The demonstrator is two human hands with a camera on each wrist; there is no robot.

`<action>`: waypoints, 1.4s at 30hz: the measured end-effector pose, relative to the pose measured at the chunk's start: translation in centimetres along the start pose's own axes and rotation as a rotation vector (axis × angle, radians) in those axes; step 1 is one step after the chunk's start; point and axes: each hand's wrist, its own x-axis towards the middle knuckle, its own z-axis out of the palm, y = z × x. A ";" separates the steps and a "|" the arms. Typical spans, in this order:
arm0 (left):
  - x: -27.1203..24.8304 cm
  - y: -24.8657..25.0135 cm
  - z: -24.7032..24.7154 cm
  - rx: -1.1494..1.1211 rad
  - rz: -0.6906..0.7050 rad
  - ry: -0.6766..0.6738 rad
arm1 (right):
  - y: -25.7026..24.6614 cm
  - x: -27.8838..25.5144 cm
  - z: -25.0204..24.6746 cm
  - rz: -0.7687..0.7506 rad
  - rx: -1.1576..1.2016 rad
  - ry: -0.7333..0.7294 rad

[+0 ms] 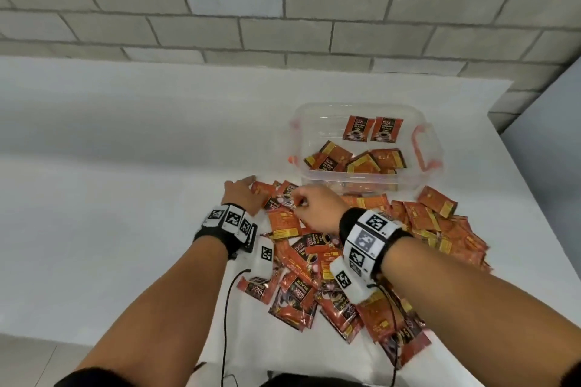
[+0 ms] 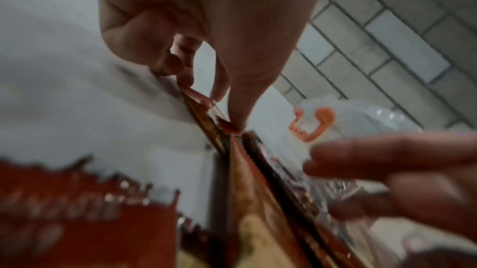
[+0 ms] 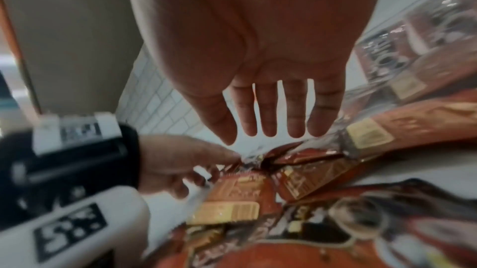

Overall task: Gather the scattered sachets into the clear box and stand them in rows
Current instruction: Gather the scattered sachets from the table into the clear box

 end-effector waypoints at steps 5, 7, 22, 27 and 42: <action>0.0 0.9 0.1 0.035 -0.043 0.030 | -0.2 2.5 2.3 0.026 -0.272 -0.019; 0.0 0.7 -0.2 0.033 -0.059 0.043 | 0.1 2.4 2.4 0.002 -0.310 -0.008; -0.8 -2.6 -2.8 -0.262 0.018 0.073 | 0.6 2.2 3.0 0.070 -0.314 0.028; -1.8 -2.8 -1.7 -0.240 -0.006 0.017 | 0.5 2.1 3.1 0.075 -0.347 0.061; -4.0 -0.6 1.6 -0.108 0.228 -0.076 | 2.5 -1.8 -0.7 0.196 -0.071 0.003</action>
